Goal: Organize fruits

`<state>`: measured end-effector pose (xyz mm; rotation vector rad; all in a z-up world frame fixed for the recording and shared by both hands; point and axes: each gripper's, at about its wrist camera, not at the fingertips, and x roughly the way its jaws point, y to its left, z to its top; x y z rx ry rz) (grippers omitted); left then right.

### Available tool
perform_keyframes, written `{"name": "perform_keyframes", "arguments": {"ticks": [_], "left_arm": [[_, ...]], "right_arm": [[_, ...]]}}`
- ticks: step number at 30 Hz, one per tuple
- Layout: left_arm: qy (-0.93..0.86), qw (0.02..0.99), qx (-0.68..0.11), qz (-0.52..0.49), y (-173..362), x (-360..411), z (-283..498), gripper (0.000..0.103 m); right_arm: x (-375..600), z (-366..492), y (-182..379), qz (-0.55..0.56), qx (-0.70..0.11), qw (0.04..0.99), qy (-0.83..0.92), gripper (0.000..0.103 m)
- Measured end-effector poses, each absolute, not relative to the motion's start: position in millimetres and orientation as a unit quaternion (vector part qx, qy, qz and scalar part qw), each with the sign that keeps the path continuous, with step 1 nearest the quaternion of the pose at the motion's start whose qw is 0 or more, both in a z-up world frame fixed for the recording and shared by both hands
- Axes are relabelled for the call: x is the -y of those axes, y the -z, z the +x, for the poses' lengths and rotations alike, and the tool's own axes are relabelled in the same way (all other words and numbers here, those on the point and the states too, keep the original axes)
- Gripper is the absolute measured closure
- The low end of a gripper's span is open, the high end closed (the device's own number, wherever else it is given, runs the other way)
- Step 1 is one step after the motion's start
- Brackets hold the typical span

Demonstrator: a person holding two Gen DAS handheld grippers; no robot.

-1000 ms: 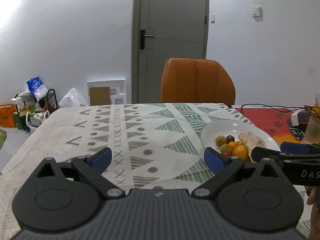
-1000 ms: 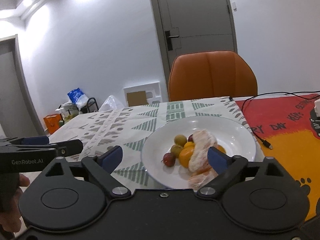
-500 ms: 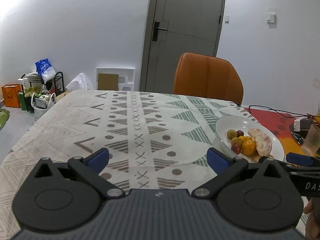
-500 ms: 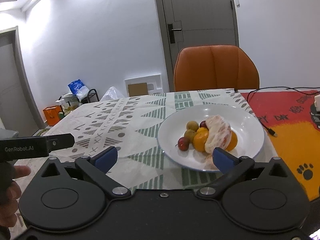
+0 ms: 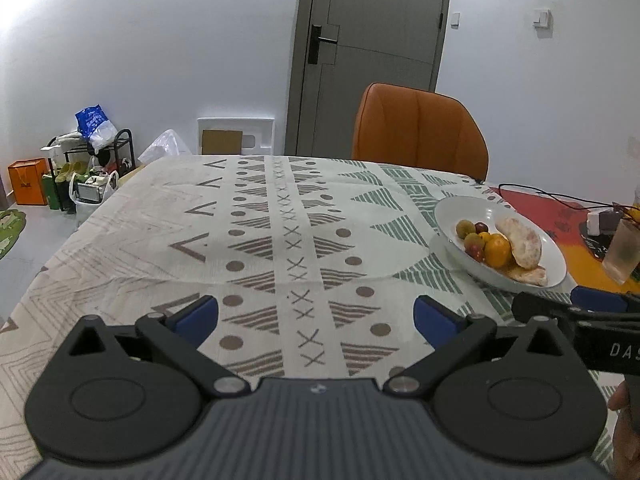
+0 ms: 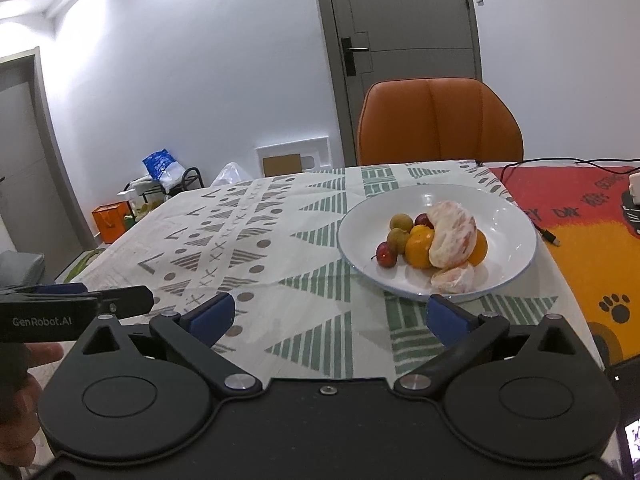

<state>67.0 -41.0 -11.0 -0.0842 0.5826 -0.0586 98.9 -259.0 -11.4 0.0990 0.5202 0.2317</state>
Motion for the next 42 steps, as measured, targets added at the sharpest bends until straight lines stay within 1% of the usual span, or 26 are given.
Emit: {"name": "perform_keyframes", "arguments": {"ticks": [15,42], "left_arm": [[0.021,0.954,-0.297,-0.041,15,38,46,0.0],[0.024,0.952,-0.302,-0.038,14,44,49,0.0]], "right_arm": [[258,81,10,0.042,-0.256,0.958,-0.121,0.0],[262,82,12,0.046,-0.259,0.956,-0.126,0.0]]}}
